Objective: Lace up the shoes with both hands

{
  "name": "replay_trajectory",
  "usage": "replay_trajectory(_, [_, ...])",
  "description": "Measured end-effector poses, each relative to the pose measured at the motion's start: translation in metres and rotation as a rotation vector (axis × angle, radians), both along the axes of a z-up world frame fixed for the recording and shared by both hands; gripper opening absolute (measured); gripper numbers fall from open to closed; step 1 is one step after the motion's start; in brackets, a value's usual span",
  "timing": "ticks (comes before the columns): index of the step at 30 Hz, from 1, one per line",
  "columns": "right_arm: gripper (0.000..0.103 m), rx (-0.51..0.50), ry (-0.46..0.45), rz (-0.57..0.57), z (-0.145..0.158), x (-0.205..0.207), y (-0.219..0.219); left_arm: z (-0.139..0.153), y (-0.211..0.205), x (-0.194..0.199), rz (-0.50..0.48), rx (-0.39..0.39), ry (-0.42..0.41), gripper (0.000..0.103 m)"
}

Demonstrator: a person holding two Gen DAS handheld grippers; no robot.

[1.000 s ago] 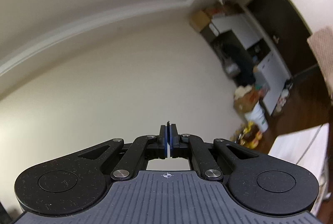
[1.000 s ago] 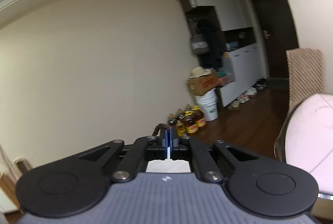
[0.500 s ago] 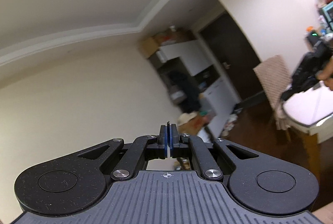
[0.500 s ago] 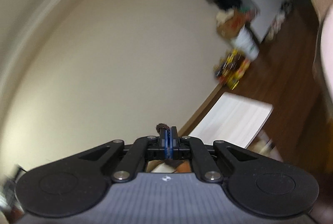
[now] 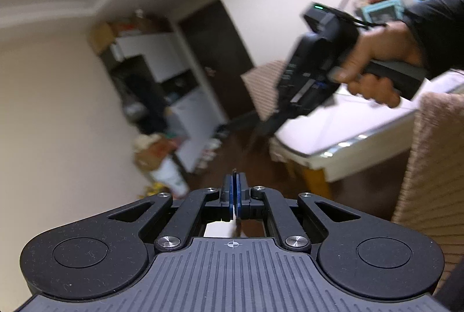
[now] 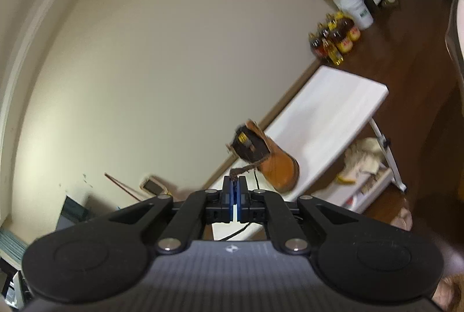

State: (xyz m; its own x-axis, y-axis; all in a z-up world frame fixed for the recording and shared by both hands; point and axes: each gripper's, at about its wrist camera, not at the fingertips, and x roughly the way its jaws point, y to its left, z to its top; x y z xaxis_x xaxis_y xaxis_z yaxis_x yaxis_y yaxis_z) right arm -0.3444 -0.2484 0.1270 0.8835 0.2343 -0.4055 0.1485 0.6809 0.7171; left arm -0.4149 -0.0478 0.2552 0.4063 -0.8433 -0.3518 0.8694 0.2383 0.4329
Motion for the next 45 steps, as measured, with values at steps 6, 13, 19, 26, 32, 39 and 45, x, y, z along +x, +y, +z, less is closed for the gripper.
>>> replay_trajectory(6, [0.003,0.018,0.095,0.032,-0.025,0.002,0.003,-0.021,-0.005,-0.009,-0.086,0.014,0.075,0.002])
replay_trajectory(13, [0.003,0.004,0.138,0.052,-0.03,0.006,0.001,-0.035,0.009,-0.02,-0.108,0.035,0.133,0.002])
replay_trajectory(19, [0.003,-0.024,0.162,0.08,-0.026,0.009,0.006,-0.041,0.012,-0.006,-0.039,0.049,0.191,0.002])
replay_trajectory(26, [0.002,-0.105,0.226,0.16,-0.023,0.015,0.018,-0.047,0.02,-0.004,-0.01,0.08,0.257,0.002])
replay_trajectory(32, [0.002,-0.115,0.294,0.192,-0.032,0.003,0.02,-0.047,0.021,0.005,0.069,0.046,0.256,0.002])
replay_trajectory(39, [0.002,-0.082,0.328,0.162,-0.041,-0.022,0.017,-0.038,0.023,0.007,0.09,0.03,0.213,0.002])
replay_trajectory(45, [0.002,-0.063,0.332,0.136,-0.046,-0.035,0.013,-0.039,0.022,0.005,0.07,0.035,0.251,0.002])
